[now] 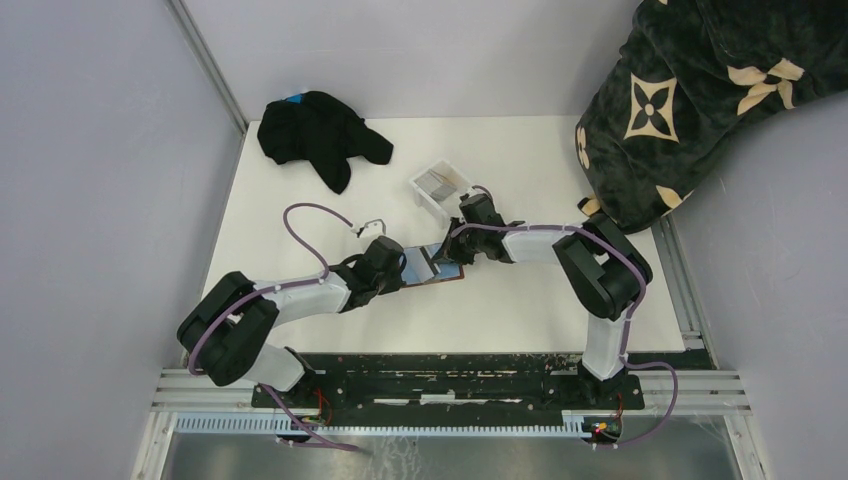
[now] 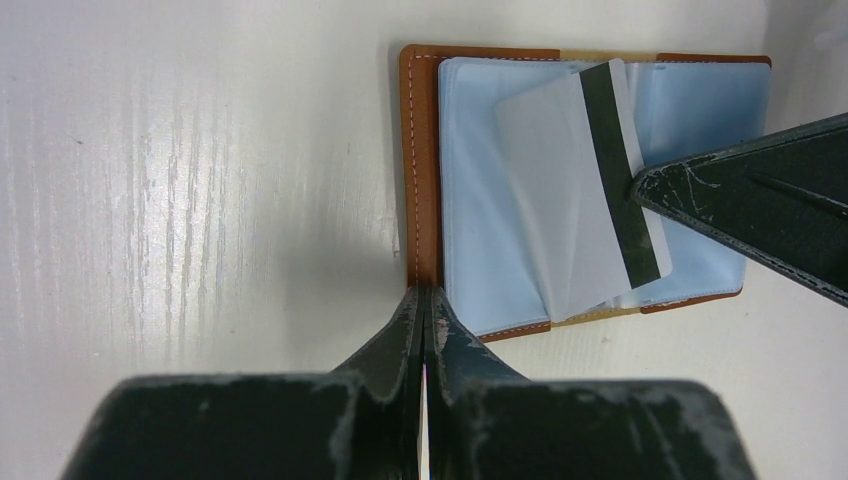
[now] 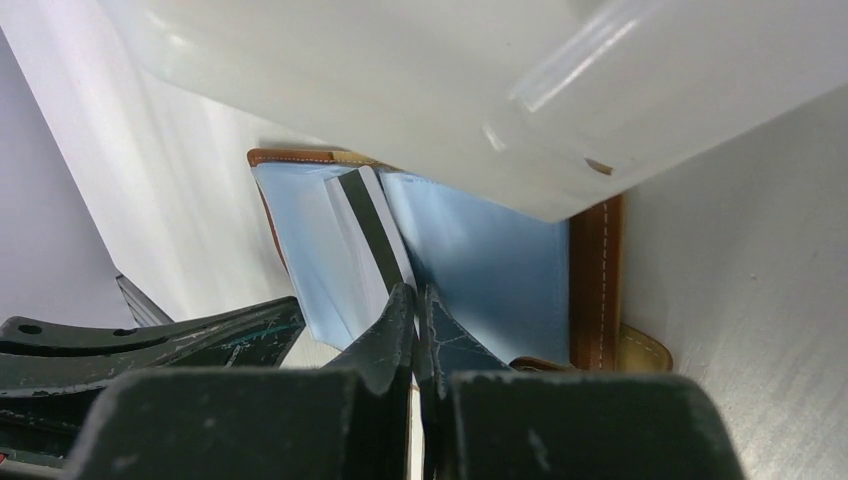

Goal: Put the credit cards into the card holder
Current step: Insert the credit card into the card holder.

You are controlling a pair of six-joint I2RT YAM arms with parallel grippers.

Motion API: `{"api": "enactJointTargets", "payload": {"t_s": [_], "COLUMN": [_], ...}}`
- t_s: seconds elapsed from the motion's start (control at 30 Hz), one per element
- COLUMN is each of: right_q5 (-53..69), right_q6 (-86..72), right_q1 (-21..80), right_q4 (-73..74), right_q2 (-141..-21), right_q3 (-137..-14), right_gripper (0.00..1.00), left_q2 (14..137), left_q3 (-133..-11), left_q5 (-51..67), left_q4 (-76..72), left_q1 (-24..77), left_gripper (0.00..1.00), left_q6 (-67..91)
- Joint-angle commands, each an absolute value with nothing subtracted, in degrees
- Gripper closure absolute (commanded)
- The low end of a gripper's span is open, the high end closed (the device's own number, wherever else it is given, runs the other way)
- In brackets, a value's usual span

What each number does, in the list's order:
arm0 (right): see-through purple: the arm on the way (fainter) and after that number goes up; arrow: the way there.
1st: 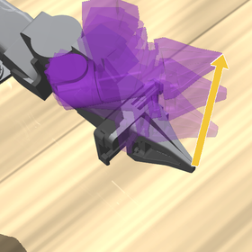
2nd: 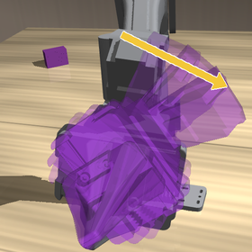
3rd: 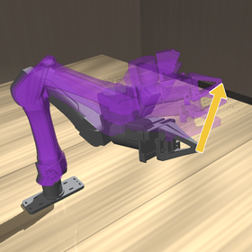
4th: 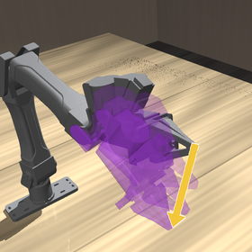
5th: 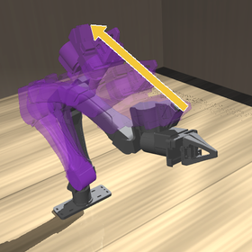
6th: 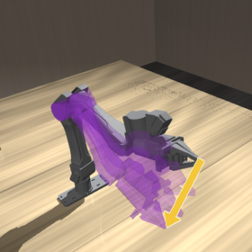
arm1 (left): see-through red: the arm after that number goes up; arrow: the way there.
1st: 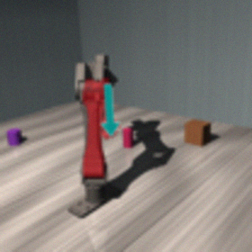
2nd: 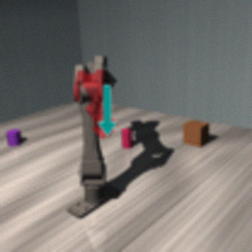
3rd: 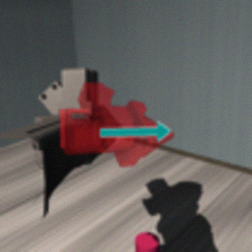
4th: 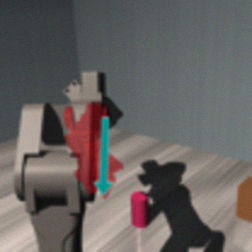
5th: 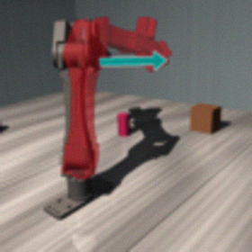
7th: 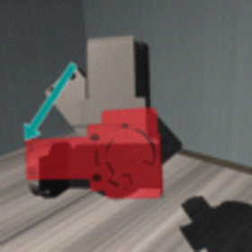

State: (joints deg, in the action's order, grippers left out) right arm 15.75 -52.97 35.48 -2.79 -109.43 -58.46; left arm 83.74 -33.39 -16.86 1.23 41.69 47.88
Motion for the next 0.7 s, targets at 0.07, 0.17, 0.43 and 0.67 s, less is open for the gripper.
{"api": "enactJointTargets", "payload": {"t_s": [0.07, 0.17, 0.43, 0.67], "right_q5": [8.6, 7.6, 5.6, 4.3], "right_q6": [-55.2, -56.3, -57.4, -57.5], "right_q1": [35.3, 35.5, 38.2, 41.9], "right_q4": [-4.9, -6.2, -7.3, -6.2], "right_q2": [-107.0, -106.7, -107.1, -107.8], "right_q3": [-54.9, -53.7, -53.6, -55.1], "right_gripper": [0.99, 0.99, 0.99, 0.99], "left_q2": [88.7, 89.1, 89.7, 90.1], "left_q3": [-31.2, -31.7, -32.4, -32.5], "left_q5": [-13.1, -12.6, -11.4, -10.9], "left_q4": [7.8, 7.8, 7.7, 7.3], "left_q1": [41.8, 41.8, 41.9, 42.2], "left_gripper": [0.97, 0.97, 0.97, 0.97], "left_q6": [46.1, 46.1, 45.9, 45.7]}}
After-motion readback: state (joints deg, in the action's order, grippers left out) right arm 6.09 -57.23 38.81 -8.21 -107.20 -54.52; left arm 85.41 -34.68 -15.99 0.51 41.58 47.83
